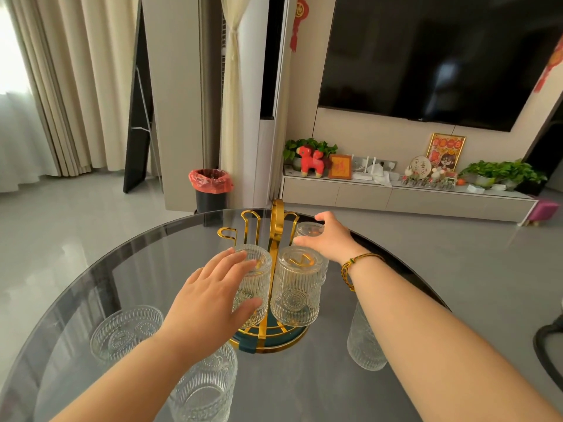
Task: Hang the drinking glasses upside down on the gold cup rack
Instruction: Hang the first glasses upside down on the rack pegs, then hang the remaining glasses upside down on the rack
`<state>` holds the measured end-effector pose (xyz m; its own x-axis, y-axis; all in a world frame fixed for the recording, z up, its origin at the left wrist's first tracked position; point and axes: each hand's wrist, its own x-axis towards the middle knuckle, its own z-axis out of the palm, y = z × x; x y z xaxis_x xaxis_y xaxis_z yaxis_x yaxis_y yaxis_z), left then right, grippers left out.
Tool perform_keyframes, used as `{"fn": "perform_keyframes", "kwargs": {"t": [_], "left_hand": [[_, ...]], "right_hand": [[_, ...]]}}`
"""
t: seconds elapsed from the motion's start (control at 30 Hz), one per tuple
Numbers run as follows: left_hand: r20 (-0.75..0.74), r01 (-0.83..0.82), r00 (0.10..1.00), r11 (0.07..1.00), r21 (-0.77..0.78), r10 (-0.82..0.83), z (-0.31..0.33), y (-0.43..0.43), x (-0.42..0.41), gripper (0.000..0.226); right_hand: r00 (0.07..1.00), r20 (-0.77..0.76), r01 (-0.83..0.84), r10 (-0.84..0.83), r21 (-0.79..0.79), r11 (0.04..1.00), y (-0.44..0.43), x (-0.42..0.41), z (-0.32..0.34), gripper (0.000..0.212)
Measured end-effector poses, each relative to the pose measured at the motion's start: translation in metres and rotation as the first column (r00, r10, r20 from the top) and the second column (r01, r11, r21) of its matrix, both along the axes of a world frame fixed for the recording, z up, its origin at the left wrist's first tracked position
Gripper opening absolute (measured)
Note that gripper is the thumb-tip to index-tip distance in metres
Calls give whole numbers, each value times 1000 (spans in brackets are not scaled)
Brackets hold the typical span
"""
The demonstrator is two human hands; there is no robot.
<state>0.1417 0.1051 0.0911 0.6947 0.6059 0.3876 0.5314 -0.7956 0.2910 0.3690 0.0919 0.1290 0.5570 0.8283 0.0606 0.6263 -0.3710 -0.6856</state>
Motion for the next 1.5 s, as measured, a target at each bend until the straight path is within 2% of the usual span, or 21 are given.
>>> {"fn": "perform_keyframes", "kwargs": {"t": [0.4,0.7,0.9,1.1,1.23,1.33,1.4,1.5], "left_hand": [[7,-7,1000,1000,-20,7,2,0,1,56],[0,-9,1000,1000,-18,9,3,-1,1,57],[-14,-21,1000,1000,-17,20,3,-1,2,58],[14,-35,999,999,-18,35,8,-14,3,57],[116,64,991,997,50,-69,10,-41,8,48],[189,139,968,982,127,-162,9,-71,14,29],[206,217,949,970,112,-236,-1,-89,18,31],[180,287,941,958,23,-286,-31,-108,21,21]], "right_hand": [[1000,-9,-17,17,-36,999,1,5,-3,70],[997,-70,-36,38,34,999,-5,12,-7,69],[994,-94,-45,51,68,997,-12,14,-5,75],[993,-114,-4,19,133,991,-49,7,1,62],[996,-83,41,-18,288,957,-98,-1,-7,43],[996,-72,70,-43,420,905,-138,-10,-20,23],[989,-117,133,-89,456,880,-158,-12,-36,24],[961,-177,272,-213,452,850,-178,-10,-65,45]]}}
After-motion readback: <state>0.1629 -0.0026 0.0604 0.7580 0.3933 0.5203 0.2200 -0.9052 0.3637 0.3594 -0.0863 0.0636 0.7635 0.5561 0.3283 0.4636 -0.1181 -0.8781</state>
